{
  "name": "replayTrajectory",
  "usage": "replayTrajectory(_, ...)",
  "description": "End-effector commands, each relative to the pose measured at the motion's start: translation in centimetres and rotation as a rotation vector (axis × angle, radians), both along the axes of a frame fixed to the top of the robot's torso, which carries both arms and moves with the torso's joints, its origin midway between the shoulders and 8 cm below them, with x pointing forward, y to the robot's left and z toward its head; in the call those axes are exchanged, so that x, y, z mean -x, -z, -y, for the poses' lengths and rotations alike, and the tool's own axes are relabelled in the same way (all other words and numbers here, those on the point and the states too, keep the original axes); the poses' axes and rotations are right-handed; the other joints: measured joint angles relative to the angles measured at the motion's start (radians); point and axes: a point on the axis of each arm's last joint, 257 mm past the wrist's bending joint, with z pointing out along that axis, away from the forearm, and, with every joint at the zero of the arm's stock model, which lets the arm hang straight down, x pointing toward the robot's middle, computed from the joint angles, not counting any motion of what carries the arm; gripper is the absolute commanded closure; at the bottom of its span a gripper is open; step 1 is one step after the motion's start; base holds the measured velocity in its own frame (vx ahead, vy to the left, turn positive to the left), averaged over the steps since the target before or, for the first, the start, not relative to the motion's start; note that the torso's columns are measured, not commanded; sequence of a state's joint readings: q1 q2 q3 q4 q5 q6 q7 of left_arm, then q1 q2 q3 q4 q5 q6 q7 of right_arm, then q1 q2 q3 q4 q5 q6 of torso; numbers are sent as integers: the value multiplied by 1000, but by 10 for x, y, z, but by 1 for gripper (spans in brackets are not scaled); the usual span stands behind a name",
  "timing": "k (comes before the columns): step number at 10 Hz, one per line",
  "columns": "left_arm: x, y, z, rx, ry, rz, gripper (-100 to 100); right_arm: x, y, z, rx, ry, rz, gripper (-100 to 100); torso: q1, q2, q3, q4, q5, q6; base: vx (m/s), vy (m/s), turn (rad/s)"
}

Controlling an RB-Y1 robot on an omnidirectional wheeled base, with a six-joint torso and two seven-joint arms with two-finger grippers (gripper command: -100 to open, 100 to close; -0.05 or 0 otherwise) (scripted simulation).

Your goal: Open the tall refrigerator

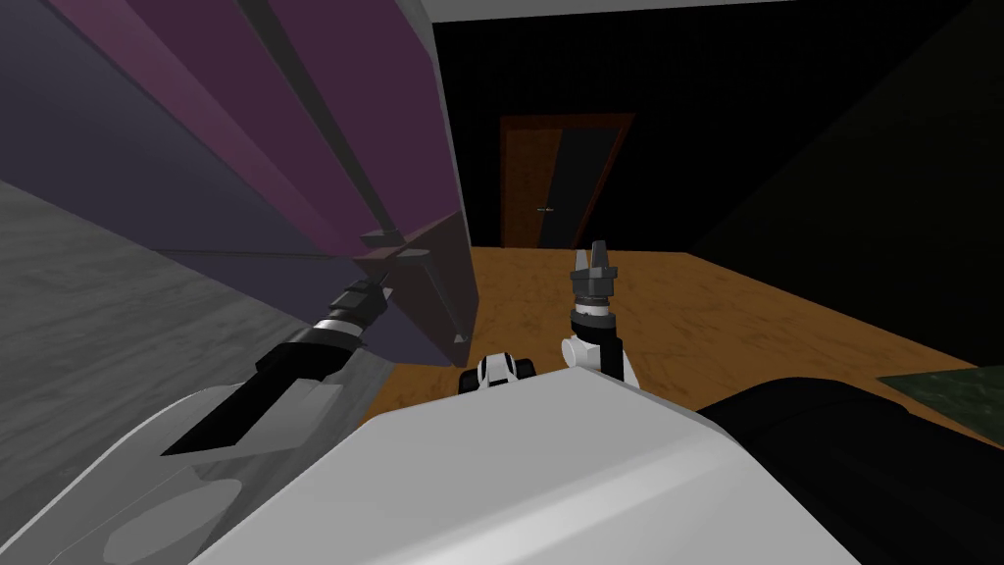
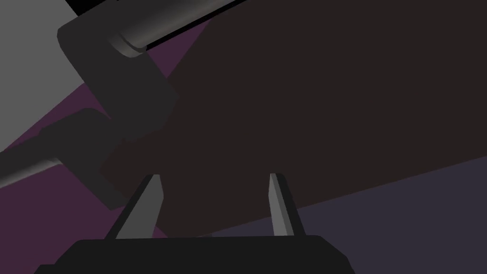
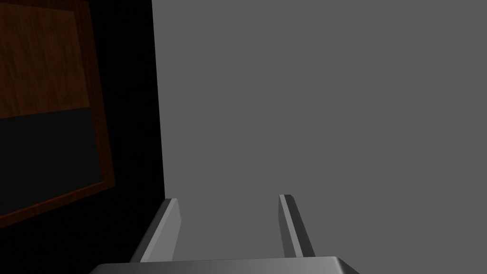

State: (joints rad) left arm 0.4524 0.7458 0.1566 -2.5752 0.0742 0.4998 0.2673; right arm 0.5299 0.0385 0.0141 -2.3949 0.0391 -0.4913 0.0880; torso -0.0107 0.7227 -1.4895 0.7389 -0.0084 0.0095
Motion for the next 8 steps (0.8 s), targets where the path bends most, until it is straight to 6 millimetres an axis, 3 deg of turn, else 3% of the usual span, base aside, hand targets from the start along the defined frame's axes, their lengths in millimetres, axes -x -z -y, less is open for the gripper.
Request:
replayTrajectory(1,2,-6,6,-1,12,11,-100,0,0,0,0,0,0,0,1,1,1,1,0,0,-21,1,32)
replayTrajectory(2,3,-2,6,0,11,-1,-100,0,0,0,0,0,0,0,3,4,2,1,1,-2,-31,0,36)
replayTrajectory(3,2,-4,4,15,3,0,100,0,0,0,0,0,0,0,5,6,5,0,3,-4,63,35,0)
replayTrajectory(5,1,-6,-3,8,-14,5,100,0,0,0,0,0,0,0,13,-1,3,-8,10,-5,25,-67,60)
replayTrajectory(7,-1,-5,-12,6,-41,1,100,0,0,0,-1,0,0,0,-4,-3,2,-9,5,-2,21,-280,108)
replayTrajectory(8,-3,-3,-22,5,-68,-2,100,0,0,0,-1,0,0,0,2,-3,2,-10,6,-1,34,-295,37)
